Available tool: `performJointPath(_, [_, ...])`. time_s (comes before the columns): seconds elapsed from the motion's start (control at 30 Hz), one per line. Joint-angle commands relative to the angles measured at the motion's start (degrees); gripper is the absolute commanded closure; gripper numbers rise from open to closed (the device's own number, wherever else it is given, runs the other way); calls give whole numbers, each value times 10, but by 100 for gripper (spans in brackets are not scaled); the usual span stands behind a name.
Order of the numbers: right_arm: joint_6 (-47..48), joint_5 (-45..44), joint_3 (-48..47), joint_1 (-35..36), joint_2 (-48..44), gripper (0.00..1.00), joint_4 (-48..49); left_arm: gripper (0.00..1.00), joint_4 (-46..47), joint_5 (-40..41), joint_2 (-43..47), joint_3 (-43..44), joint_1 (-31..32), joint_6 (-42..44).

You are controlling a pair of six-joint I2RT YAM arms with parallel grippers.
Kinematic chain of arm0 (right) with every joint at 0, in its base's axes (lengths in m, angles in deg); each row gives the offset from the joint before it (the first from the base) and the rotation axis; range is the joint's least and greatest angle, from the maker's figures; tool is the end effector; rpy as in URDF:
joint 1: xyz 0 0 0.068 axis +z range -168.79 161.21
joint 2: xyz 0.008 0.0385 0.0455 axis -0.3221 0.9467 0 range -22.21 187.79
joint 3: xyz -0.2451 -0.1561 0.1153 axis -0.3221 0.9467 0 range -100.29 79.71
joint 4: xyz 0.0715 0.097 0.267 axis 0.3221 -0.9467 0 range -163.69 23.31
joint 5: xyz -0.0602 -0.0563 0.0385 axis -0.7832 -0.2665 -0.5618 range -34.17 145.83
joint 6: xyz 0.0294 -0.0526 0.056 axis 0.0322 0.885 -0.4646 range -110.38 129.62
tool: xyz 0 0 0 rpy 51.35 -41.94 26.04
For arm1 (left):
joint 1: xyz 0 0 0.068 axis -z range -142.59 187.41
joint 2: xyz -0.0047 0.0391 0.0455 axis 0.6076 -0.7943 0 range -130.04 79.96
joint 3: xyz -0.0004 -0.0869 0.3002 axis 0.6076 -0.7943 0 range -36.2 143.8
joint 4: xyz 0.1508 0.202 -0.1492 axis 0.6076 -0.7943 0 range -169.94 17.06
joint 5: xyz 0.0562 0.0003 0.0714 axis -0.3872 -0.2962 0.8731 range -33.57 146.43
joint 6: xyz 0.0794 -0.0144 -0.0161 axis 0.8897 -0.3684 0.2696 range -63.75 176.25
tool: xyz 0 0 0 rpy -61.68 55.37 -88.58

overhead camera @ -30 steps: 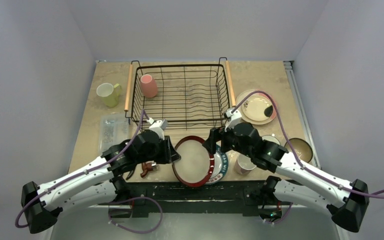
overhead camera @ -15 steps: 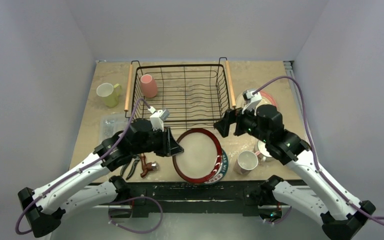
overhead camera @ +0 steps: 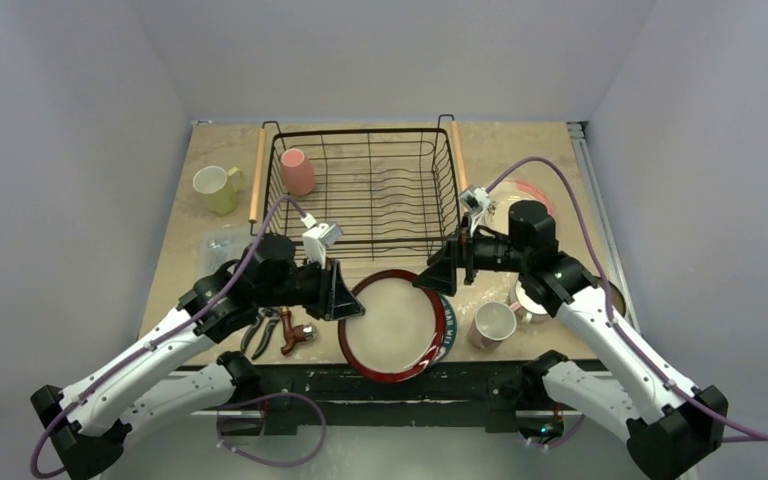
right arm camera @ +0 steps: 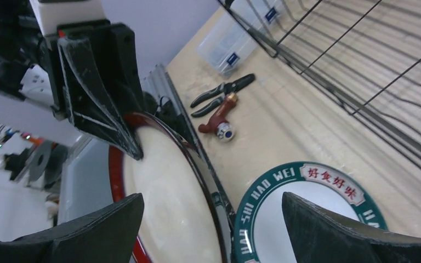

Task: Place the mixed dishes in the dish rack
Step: Pick up the plate from the corner of the board.

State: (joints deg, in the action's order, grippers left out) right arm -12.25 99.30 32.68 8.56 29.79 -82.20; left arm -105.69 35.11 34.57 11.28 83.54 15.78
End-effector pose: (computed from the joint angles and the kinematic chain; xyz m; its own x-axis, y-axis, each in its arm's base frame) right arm 0.1842 0.1507 0.3454 -0.6260 -0.0193 -0.7796 -0.7247 0.3834 0.5725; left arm 0.1219 -0.1643 0.3289 -0.8454 0.0070 -0.5341 0.4464 0.5583 -0.6993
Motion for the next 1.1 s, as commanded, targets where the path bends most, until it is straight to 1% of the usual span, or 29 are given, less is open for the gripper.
performJointPath(0.0, [-9, 116, 30, 5, 26, 2, 72, 100, 71, -81, 14, 64, -4, 18])
performJointPath(0.1, [-17, 113, 46, 25, 36, 5, 94, 100, 58, -91, 4, 82, -4, 35])
performJointPath(0.23, [-32, 135, 61, 32, 63, 18, 116, 100, 27, -98, -17, 113, -6, 74])
performJointPath(0.37, [-62, 159, 76, 64, 68, 20, 169, 100, -2, -112, -31, 141, -7, 112])
performJointPath(0.5, [-39, 136, 74, 106, 82, 21, 157, 100, -50, -106, -42, 172, -9, 175])
performJointPath(0.57, [-56, 148, 84, 117, 89, 25, 185, 100, -68, -114, -48, 186, -8, 200])
performJointPath(0.63, [-70, 156, 93, 118, 90, 30, 212, 100, -83, -127, -55, 197, -8, 222])
performJointPath(0.73, [-70, 159, 95, 118, 94, 50, 221, 100, -105, -141, -63, 209, -9, 248])
performJointPath(0.77, [-73, 163, 95, 118, 96, 53, 226, 100, -110, -140, -65, 211, -9, 253])
performJointPath(0.93, [-92, 185, 104, 118, 107, 49, 262, 100, -127, -136, -73, 211, -10, 271])
performJointPath(1.0, [-101, 194, 107, 121, 113, 45, 279, 100, -118, -135, -72, 206, -9, 270])
performJointPath(1.07, [-103, 201, 107, 125, 115, 38, 287, 100, -109, -141, -74, 203, -10, 267])
